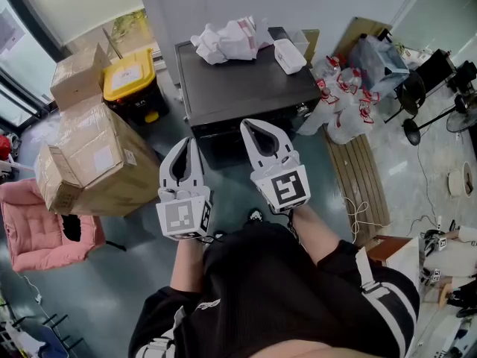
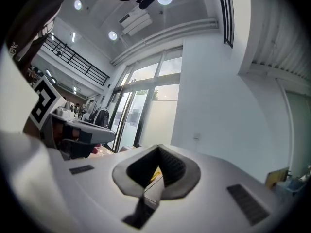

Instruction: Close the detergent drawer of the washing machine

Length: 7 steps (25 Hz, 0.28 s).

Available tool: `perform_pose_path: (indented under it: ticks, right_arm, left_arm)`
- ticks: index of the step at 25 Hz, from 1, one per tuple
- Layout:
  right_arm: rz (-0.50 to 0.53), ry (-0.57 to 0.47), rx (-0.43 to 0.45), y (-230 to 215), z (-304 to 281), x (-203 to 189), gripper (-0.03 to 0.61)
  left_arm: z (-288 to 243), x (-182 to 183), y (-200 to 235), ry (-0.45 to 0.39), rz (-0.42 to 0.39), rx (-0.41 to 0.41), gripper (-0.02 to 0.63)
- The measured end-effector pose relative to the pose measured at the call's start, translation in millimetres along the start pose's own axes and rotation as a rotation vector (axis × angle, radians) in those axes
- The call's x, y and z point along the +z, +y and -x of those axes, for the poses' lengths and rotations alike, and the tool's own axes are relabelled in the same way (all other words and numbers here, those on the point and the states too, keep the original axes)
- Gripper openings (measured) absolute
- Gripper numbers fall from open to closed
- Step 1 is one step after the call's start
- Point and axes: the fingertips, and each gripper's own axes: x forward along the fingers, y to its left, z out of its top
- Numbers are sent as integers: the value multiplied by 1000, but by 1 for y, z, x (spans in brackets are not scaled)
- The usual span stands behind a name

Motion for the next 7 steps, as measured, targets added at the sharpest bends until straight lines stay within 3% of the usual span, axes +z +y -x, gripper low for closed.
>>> perform_pose_path:
  ticks: [7]
  right_arm:
    - [-28,4,-2,-5,3,-3,5]
  left_arm:
    - [-5,-1,-3,1,-3,8,6]
